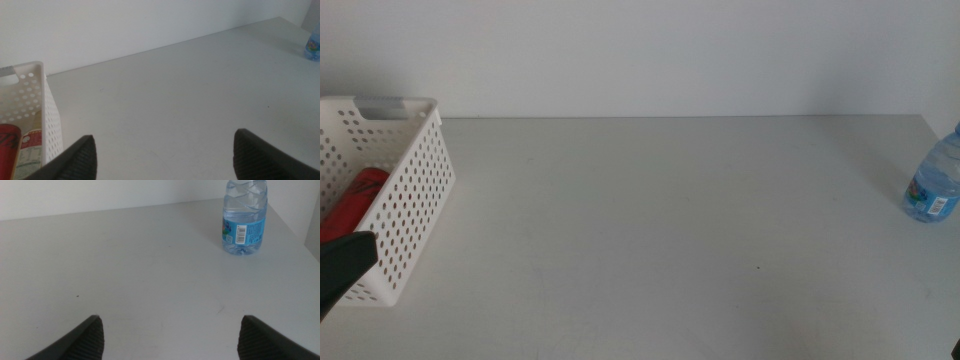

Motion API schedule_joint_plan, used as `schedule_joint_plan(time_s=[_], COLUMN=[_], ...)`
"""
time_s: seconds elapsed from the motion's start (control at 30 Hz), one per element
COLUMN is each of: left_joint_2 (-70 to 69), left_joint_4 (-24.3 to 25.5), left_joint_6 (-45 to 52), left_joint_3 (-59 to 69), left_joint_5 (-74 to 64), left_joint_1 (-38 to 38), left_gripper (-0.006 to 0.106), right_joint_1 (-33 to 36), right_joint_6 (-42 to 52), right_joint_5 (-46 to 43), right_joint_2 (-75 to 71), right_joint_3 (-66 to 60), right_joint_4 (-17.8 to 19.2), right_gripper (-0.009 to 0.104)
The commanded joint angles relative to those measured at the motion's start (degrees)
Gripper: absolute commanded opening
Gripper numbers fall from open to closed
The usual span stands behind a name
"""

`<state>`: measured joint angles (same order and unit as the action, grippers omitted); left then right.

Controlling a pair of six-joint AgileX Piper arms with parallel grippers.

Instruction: Use arms to grab the bottles and put them into the dustbin to the left of the table.

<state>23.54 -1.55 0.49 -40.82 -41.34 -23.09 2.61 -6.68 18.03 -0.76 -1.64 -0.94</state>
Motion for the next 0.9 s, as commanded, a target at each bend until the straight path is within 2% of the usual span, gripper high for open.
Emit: schedule_joint_plan(time_s=[0.0, 0.1, 0.23, 0.3, 0.47, 0.87], left_joint_2=[0.5, 0.5, 0.5, 0.5, 0.5, 0.5], left_joint_4=[-0.5, -0.5, -0.5, -0.5, -0.5, -0.3], left_joint_6=[-0.5, -0.5, -0.5, -0.5, -0.5, -0.5], left_joint_3=[-1.3, -1.3, -1.3, -1.3, -1.3, -1.3], left_joint_5=[4.3, 4.3, 4.3, 4.3, 4.3, 4.3], left_joint_1=[-0.4, -0.4, -0.4, -0.4, -0.4, -0.4], left_gripper=[0.093, 0.093, 0.093, 0.093, 0.093, 0.093], right_joint_1=[-0.3, -0.3, -0.3, -0.3, -0.3, -0.3], right_joint_6=[0.8, 1.0, 1.9, 4.5, 10.9, 10.1], right_joint_5=[-5.7, -12.5, -28.4, -33.5, -41.3, -69.4], right_joint_2=[-1.3, -0.8, 3.8, 7.9, 23.1, 54.4], right_joint_3=[0.5, 0.5, 0.5, 0.5, 0.8, 1.4], right_joint_4=[1.6, 2.6, 4.9, 5.4, 4.7, 5.1], right_gripper=[0.073, 0.073, 0.073, 0.073, 0.073, 0.073])
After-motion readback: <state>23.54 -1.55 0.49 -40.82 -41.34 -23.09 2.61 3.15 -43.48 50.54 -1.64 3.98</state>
